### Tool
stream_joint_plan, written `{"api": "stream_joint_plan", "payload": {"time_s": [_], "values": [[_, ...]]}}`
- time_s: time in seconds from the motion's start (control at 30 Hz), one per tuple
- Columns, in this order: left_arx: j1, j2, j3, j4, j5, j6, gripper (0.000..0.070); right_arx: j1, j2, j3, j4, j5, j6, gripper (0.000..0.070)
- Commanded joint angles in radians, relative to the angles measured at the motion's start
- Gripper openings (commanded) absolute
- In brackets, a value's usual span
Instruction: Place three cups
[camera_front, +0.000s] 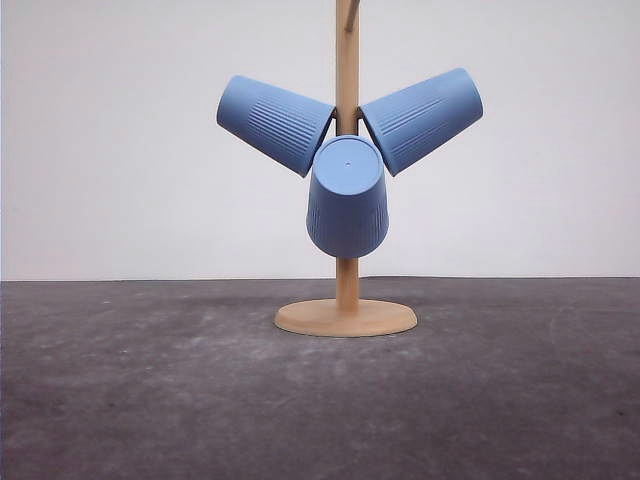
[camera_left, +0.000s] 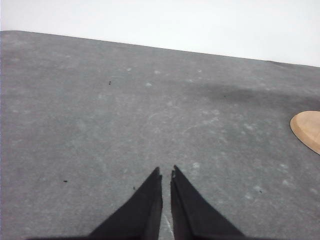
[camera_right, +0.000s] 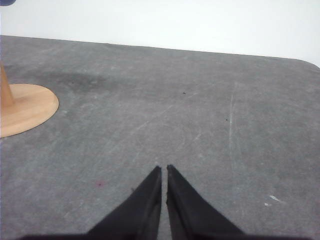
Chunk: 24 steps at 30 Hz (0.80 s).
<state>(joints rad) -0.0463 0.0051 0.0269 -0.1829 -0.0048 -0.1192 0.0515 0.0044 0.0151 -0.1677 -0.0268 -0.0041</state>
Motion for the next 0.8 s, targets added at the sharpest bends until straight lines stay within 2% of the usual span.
{"api": "stream_joint_plan", "payload": {"time_s": [0.0,0.77], "values": [[0.000,-0.001,-0.014,-0.004,-0.003,0.013,0.0011,-0.005,-0.001,-0.003,0.012,0.001,-0.007,0.0018],[0.000,-0.001,-0.014,-0.004,-0.002,0.013,0.0011,-0.017,-0.001,-0.003,0.012,0.001,-0.007,0.0018]]}}
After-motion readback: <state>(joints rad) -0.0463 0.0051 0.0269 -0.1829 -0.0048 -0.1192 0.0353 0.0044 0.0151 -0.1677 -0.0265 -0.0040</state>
